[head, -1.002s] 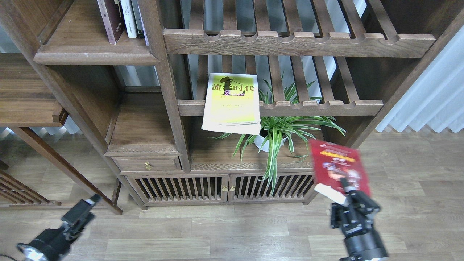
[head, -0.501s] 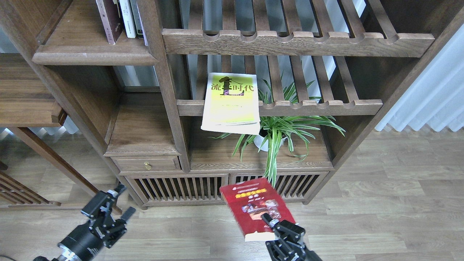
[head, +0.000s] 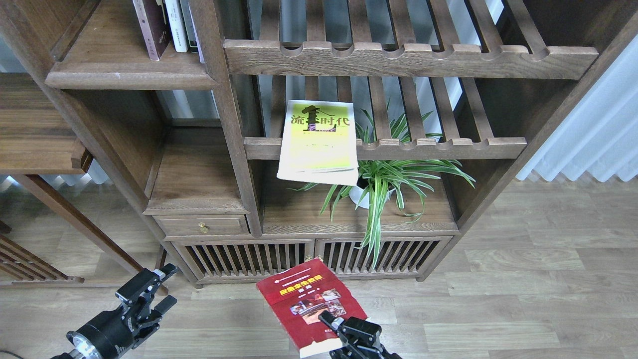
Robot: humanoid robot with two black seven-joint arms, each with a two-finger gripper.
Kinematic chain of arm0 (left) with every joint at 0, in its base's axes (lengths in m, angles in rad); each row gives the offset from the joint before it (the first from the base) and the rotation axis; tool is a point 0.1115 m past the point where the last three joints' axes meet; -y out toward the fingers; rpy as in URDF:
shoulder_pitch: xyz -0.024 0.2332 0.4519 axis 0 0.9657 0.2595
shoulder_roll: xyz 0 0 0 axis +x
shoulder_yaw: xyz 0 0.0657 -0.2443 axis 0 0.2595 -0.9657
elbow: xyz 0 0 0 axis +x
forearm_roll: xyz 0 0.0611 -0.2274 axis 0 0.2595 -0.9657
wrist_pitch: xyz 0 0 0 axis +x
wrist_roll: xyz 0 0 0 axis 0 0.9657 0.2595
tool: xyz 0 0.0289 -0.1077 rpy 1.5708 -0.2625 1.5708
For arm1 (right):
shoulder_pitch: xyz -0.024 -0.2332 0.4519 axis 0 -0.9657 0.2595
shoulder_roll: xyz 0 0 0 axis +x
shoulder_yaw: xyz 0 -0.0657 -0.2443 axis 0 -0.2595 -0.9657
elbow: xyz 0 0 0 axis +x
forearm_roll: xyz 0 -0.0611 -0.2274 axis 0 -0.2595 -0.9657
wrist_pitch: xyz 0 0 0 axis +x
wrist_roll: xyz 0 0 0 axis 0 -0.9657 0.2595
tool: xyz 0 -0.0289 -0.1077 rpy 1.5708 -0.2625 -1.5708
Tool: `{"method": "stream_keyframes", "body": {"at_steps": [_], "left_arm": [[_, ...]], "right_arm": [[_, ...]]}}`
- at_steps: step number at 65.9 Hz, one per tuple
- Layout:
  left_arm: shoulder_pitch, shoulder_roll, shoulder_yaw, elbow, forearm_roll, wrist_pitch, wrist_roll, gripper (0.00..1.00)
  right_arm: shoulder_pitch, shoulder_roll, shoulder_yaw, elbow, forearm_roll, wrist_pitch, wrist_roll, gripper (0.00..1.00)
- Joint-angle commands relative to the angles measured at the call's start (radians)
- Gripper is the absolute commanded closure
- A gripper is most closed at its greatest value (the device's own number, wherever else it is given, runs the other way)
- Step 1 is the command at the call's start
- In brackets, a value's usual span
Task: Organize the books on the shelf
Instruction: 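Lower the red book toward the left gripper and grasp it with both, then carry the red book with the left gripper up toward the upper shelf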
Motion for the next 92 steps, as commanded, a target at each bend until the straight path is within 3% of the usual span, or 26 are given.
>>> {"method": "stream_keyframes", "body": {"at_steps": [1,23,36,45,60,67,72,76,82,92], "left_arm": [[-0.045,-0.051,0.063,0.001,0.007,0.000,-0.001,0.00],[-0.091,-0.105,0.086,0.002,0.026,0.000,-0.006,0.00],[-0.097,-0.128,0.089,0.002,0.049,0.000,-0.061,0.01],[-0.095,-0.159,0.096,0.002,0.098,0.000,-0.096,0.05],[-0.095,-0.174,0.147,0.002,0.116,0.000,-0.098,0.17],[-0.091,-0.174,0.176,0.002,0.121,0.000,-0.096,0.27],[-0.083,-0.175,0.176,0.002,0.121,0.000,-0.101,0.44],[-0.074,-0.180,0.172,0.002,0.118,0.000,-0.106,0.67],[-0.063,-0.188,0.169,0.002,0.118,0.000,-0.112,0.85],[-0.065,-0.189,0.170,0.002,0.119,0.000,-0.110,0.92]], "right_arm": [[0.027,0.023,-0.023,0.000,-0.002,0.000,0.000,0.92],[0.100,0.055,-0.059,-0.002,-0.006,0.000,0.000,0.92],[0.102,0.066,-0.083,-0.019,-0.008,0.000,0.000,0.91],[0.108,0.066,-0.103,-0.039,-0.009,0.000,0.000,0.91],[0.108,0.066,-0.112,-0.045,-0.011,0.000,0.000,0.90],[0.100,0.066,-0.112,-0.043,-0.011,0.000,0.000,0.90],[0.096,0.066,-0.112,-0.043,-0.014,0.000,0.000,0.90],[0.094,0.066,-0.112,-0.043,-0.018,0.000,0.000,0.89],[0.093,0.066,-0.112,-0.043,-0.022,0.000,0.000,0.89],[0.090,0.066,-0.111,-0.043,-0.023,0.000,0.000,0.88]]}}
